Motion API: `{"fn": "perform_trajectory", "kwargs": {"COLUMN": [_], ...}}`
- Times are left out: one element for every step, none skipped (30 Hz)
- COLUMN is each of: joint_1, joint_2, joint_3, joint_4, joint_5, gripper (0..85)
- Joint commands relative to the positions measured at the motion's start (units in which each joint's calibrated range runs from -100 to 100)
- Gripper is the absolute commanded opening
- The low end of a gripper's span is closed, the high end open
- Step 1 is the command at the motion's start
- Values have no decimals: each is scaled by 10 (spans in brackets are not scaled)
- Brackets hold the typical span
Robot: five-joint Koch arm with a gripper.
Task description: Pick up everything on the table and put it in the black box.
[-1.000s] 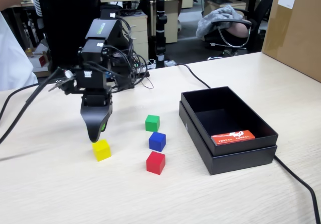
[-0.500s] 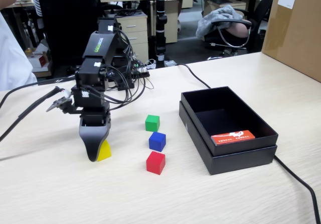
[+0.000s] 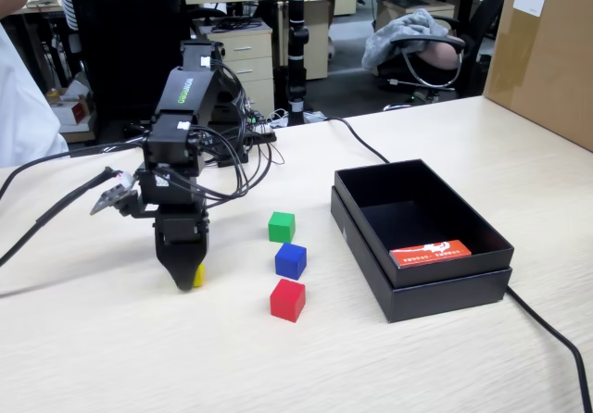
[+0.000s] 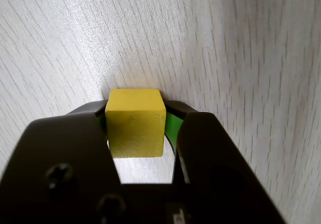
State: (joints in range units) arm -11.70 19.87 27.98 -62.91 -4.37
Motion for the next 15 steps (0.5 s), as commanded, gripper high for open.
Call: {"fn": "perform_trajectory", "kwargs": {"joint_1": [2, 3, 7, 9, 14, 20, 28, 35, 45, 56, 70, 87, 111, 118, 135], "joint_2": [-26, -52, -87, -105, -149, -186, -231, -264, -304, -339, -370, -402, -435, -443, -456], "joint_3": [21, 7, -10, -17, -33, -44, -59, -69, -79, -86, -84, -80, -72, -70, -62], "joint_4": [-5, -5, -5, -5, -5, -5, -5, -5, -6, -11, -27, -43, -54, -56, -60], "joint_5": [-4, -4, -3, -3, 0, 2, 6, 10, 15, 21, 28, 37, 48, 52, 58], "gripper": [9, 9, 9, 9, 9, 9, 9, 9, 9, 9, 9, 9, 9, 9, 9]}}
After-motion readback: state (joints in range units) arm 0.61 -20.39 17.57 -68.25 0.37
